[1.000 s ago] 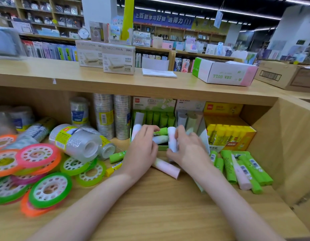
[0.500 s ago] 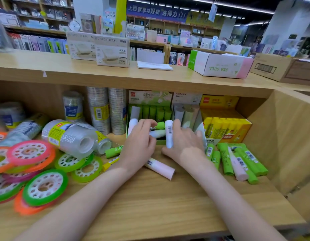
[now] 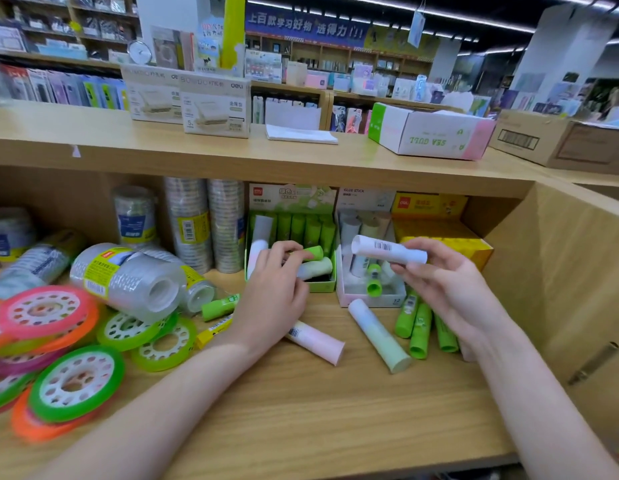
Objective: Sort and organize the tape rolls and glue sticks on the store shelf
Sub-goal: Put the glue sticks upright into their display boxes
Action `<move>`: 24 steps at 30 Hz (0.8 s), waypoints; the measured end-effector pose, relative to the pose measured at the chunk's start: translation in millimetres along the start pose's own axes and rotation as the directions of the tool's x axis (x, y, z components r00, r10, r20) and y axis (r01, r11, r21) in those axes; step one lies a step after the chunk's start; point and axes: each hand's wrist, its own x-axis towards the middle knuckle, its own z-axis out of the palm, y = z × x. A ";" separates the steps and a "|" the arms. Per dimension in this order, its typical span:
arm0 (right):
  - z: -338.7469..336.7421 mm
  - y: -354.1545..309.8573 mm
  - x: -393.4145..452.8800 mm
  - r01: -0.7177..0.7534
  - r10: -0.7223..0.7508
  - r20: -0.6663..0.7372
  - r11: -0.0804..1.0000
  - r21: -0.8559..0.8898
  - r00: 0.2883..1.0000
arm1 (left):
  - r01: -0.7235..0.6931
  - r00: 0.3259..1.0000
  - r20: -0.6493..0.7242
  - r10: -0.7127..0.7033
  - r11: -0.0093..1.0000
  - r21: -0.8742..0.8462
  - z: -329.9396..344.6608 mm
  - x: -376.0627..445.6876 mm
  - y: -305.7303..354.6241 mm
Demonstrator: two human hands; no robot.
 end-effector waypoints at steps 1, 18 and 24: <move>-2.5 -0.4 0.6 -0.006 0.006 -0.005 0.998 0.061 1.000 | -0.001 1.000 -0.001 0.001 1.000 0.004 0.0 0.0 0.0; 19.9 19.7 18.5 0.469 -0.505 0.234 0.407 -0.784 0.831 | 0.009 1.000 0.001 -0.009 1.000 -0.001 0.9 0.1 -1.7; 34.0 29.8 31.5 0.503 -0.501 0.363 0.175 -0.846 0.785 | 0.013 1.000 0.002 -0.013 1.000 -0.004 0.6 -0.1 -1.6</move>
